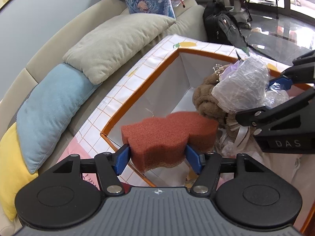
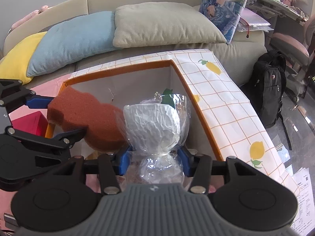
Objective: Organize soft objects
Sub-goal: 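Open both tools to drop the sponge and wrapped flower into the box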
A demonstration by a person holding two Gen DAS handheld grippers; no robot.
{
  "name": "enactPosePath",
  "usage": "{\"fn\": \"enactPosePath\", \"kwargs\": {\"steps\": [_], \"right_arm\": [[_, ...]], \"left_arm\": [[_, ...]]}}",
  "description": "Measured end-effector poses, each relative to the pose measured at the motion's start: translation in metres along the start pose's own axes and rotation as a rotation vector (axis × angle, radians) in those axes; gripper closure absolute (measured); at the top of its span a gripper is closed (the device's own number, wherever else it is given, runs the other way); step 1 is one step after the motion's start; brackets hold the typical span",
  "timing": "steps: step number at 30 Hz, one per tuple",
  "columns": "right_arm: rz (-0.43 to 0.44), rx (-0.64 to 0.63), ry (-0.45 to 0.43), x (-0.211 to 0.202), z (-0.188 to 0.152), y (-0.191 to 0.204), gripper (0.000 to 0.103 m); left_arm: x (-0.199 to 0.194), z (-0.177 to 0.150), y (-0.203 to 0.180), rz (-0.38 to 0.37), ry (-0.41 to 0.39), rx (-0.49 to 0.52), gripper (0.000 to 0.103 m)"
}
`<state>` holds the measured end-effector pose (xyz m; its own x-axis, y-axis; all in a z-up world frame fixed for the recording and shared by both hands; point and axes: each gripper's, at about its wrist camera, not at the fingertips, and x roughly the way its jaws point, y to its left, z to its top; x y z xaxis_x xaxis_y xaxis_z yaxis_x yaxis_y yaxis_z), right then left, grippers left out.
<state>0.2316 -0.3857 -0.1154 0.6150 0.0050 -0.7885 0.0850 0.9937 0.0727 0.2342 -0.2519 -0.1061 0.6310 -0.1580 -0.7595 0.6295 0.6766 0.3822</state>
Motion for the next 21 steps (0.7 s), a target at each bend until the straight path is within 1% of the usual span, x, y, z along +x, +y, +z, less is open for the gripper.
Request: {"fn": "enactPosePath", "kwargs": {"steps": [3,5,7,10,13,18,19,20,21], "right_arm": [[0.003,-0.006,-0.003,-0.008,0.003,0.002,0.044],[-0.001,-0.008,-0.014,-0.017,0.005,0.004,0.036],[-0.002,-0.008,-0.026,-0.026,0.007,0.005,0.032],[0.001,-0.011,-0.042,-0.041,0.008,0.007,0.029],[-0.001,-0.014,-0.056,-0.055,0.009,0.009,0.029],[0.004,-0.007,-0.093,-0.082,0.009,0.013,0.029],[0.005,-0.007,-0.105,-0.089,0.009,0.014,0.027],[0.006,-0.008,-0.119,-0.096,0.009,0.016,0.022],[0.007,-0.011,-0.137,-0.104,0.009,0.017,0.021]], "left_arm": [[-0.012,0.001,0.005,-0.012,-0.027,-0.013,0.026],[-0.022,0.001,0.009,-0.020,-0.041,-0.030,0.024],[-0.032,0.001,0.014,-0.027,-0.056,-0.046,0.023],[-0.048,-0.001,0.022,-0.048,-0.090,-0.070,0.022],[-0.065,-0.005,0.029,-0.078,-0.122,-0.098,0.021],[-0.094,-0.012,0.040,-0.082,-0.179,-0.139,0.021],[-0.101,-0.014,0.043,-0.083,-0.191,-0.147,0.021],[-0.107,-0.015,0.045,-0.082,-0.203,-0.155,0.021],[-0.114,-0.017,0.047,-0.080,-0.217,-0.163,0.021]]}}
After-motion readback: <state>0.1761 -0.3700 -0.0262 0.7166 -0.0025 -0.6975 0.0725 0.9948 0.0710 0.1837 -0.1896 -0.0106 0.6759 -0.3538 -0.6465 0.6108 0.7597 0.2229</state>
